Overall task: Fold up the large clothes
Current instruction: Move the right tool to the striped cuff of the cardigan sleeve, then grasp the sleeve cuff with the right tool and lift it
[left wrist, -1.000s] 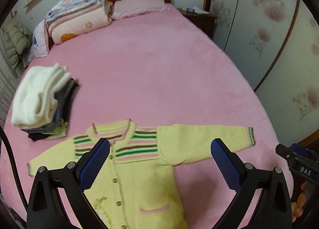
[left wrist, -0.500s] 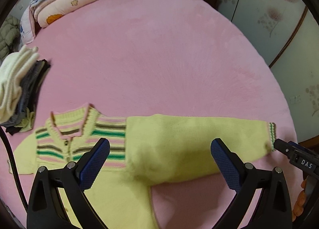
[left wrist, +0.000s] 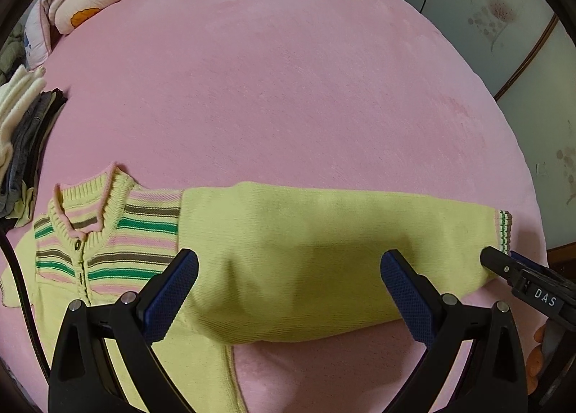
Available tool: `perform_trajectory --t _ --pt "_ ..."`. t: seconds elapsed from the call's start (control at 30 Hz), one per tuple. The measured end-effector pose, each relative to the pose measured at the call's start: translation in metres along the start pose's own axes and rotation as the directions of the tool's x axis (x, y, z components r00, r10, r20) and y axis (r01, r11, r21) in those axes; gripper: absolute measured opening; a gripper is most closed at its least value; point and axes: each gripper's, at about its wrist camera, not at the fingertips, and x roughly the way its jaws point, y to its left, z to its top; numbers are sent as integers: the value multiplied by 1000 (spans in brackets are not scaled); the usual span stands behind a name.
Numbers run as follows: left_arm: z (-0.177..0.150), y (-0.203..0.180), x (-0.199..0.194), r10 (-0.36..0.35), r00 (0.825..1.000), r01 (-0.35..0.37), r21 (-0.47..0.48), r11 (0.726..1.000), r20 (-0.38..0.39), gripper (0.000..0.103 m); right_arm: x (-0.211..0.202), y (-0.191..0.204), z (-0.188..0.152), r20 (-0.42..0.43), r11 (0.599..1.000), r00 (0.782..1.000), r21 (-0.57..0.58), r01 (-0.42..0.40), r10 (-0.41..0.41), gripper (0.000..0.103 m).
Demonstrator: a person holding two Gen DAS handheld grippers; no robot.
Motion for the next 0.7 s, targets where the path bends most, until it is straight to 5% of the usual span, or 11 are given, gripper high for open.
perform_trajectory --t 0.07,0.13,0.23,0.5,0.7 --pt "0 -3 2 -2 1000 2 -2 1000 -4 101 1 5 1 1 1000 1000 -5 0 0 61" --pt "0 -4 3 -7 1000 7 -7 1000 -12 101 3 6 2 -1 1000 1000 -10 -21 21 34" --pt "-1 -6 0 -17 1000 17 -15 1000 -17 101 3 8 2 -10 998 998 -16 -56 56 18" --pt "-9 13 -49 -22 999 23 -34 999 29 101 -46 35 -5 71 991 989 -63 -122 126 16" --pt "-15 68 -102 -5 997 13 -99 995 80 101 -101 84 2 150 971 968 -162 -176 200 16"
